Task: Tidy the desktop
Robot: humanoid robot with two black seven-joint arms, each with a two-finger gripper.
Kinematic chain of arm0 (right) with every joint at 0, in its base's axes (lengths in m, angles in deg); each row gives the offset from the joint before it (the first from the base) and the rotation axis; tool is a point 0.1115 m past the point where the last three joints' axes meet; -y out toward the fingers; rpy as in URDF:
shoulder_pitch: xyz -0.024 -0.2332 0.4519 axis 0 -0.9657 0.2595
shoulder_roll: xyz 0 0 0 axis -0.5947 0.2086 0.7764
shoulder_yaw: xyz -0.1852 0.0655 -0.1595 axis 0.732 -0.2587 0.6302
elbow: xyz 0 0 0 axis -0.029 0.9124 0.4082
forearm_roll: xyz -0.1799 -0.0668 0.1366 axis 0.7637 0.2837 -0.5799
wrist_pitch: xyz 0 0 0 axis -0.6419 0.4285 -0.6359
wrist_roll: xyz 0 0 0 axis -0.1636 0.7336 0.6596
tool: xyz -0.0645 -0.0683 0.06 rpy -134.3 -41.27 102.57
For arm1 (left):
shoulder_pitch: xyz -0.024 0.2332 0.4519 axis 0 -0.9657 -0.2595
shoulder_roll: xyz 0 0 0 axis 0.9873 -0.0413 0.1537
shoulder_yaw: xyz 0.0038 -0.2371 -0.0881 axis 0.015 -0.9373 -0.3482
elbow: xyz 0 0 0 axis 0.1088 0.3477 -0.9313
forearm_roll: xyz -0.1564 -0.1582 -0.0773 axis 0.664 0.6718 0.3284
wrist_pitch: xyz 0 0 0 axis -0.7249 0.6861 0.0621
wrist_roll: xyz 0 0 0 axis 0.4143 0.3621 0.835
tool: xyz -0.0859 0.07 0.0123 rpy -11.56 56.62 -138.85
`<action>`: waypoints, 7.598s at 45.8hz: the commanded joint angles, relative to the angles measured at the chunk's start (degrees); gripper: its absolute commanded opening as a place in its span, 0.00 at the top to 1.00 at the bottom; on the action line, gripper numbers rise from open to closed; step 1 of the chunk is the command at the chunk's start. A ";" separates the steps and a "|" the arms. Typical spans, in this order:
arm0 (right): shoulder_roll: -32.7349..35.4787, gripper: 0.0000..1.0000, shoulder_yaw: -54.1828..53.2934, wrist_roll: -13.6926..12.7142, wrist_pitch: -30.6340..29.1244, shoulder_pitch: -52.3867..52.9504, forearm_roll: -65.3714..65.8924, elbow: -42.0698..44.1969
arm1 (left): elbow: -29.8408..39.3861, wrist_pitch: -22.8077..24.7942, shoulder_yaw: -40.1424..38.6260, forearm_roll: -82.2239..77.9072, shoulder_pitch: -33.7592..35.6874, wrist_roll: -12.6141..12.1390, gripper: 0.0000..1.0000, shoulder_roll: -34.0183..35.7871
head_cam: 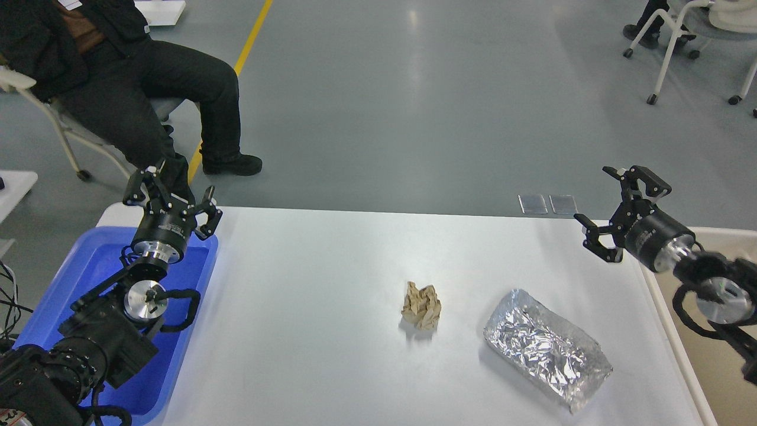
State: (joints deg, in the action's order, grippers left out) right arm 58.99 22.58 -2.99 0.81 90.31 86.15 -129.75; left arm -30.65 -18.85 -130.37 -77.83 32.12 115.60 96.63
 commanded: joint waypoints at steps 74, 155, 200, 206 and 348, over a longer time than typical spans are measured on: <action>22.83 0.00 47.22 4.72 36.30 -2.09 39.78 -38.52 | 0.00 0.09 0.00 0.00 0.03 0.00 0.00 0.00; 10.52 0.95 47.22 5.16 34.46 -3.14 43.65 -23.75 | 0.00 0.09 0.00 0.00 0.03 0.00 0.00 0.00; 33.09 1.00 45.63 10.08 19.79 9.50 44.00 -37.54 | 0.00 0.09 0.00 0.00 0.03 0.00 0.00 0.00; 39.86 1.00 45.63 9.91 12.93 14.42 43.92 -38.87 | 0.00 0.17 0.00 0.00 0.03 0.00 0.00 0.00; 3.49 0.00 -3.92 -7.32 23.11 -8.07 3.05 21.61 | 0.00 0.00 0.00 0.00 -0.06 0.00 0.00 0.00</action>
State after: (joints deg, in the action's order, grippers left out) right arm 61.16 33.90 -10.33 24.00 80.95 89.29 -103.77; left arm -30.64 -18.84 -130.37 -77.83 32.09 115.60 96.63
